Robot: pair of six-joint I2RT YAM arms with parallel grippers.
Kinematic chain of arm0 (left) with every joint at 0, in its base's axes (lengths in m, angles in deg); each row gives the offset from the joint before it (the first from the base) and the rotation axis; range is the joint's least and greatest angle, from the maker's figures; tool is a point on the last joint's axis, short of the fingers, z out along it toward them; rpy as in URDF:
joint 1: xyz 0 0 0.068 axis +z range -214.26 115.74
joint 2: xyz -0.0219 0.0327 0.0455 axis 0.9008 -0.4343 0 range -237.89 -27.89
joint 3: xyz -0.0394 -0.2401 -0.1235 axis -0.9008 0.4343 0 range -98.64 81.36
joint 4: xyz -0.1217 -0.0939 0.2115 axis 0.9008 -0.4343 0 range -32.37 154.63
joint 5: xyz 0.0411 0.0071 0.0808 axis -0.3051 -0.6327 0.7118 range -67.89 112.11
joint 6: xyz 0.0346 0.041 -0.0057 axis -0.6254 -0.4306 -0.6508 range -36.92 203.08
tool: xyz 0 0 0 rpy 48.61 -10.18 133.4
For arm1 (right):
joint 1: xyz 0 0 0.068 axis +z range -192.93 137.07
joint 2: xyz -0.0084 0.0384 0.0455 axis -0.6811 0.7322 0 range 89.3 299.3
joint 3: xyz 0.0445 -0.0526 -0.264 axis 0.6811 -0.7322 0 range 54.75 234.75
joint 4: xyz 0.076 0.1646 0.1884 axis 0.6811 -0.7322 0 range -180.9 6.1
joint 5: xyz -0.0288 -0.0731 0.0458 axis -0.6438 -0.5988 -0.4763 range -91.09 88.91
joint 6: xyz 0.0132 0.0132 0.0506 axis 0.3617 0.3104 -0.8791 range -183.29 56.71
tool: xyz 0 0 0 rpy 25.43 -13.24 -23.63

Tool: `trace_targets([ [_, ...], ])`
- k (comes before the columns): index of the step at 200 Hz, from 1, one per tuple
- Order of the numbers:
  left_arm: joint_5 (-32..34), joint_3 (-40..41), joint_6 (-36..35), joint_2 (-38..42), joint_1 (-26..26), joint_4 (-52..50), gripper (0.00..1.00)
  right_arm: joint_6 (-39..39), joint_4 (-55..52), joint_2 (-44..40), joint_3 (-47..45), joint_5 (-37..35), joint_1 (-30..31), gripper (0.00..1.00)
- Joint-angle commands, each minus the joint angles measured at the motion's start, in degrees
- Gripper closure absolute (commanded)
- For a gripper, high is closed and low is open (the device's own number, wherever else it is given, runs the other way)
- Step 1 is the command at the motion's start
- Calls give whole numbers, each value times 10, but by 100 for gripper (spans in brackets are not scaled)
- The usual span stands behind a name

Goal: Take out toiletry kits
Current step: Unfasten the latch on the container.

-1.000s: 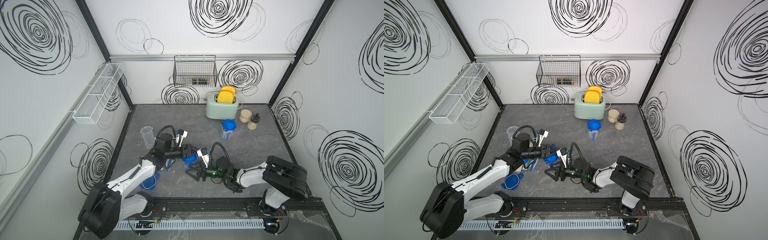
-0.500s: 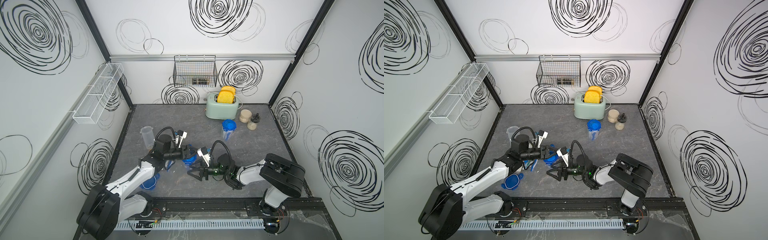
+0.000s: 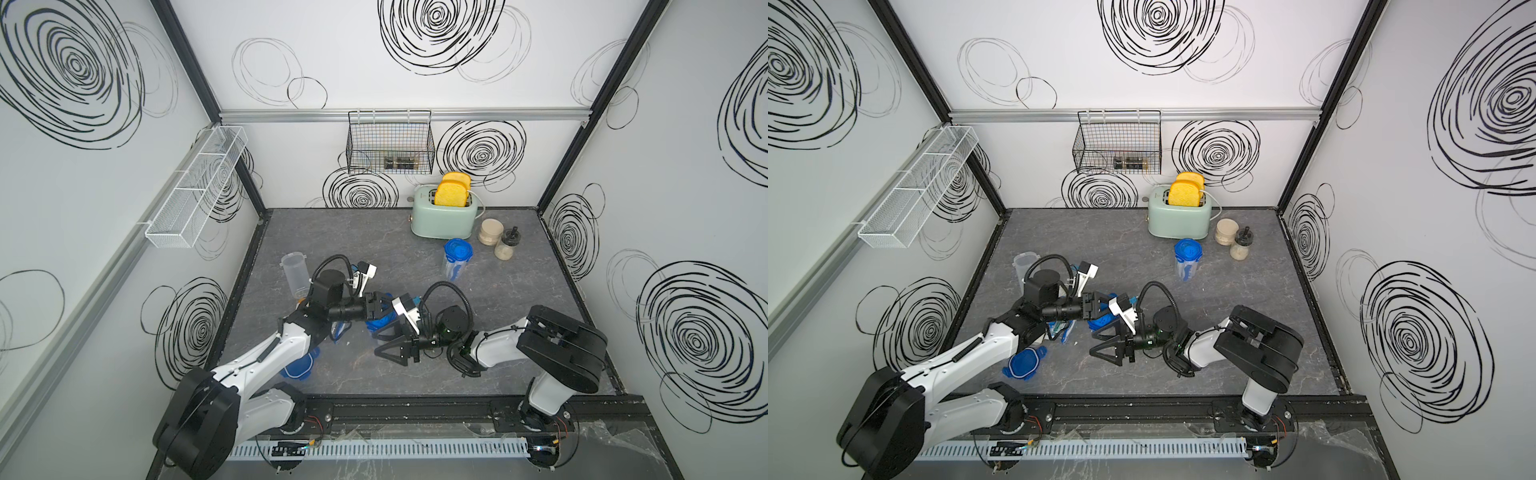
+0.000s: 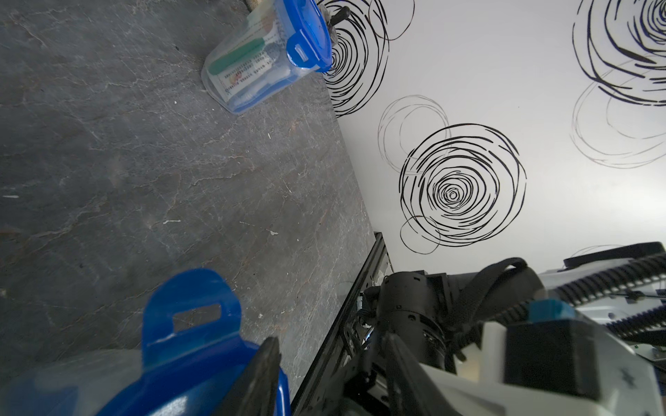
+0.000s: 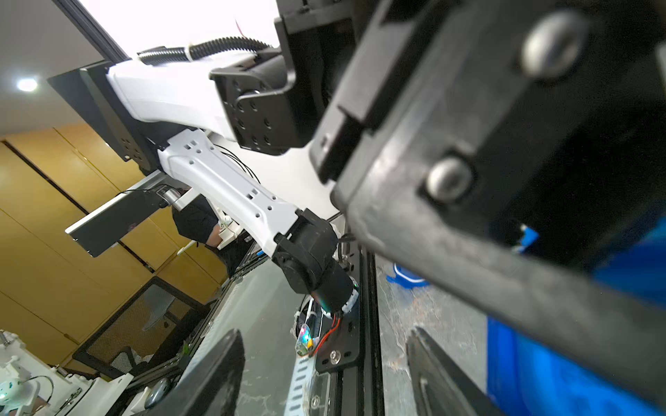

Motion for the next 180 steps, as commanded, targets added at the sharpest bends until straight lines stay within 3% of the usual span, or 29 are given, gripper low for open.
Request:
trace_targets([
  [1,26,40,-4,-31,-3,-109,48,23,-6,-21,6,8,1,27],
  [51,27,31,-8,-23,-2,-120,48,74,-175,-77,-8,-39,4,27],
  [131,25,8,-7,-4,-4,-142,48,87,-251,-127,-57,-120,-10,30],
  [180,18,-23,-5,22,-8,-167,47,95,-274,-157,-47,-112,-38,32],
])
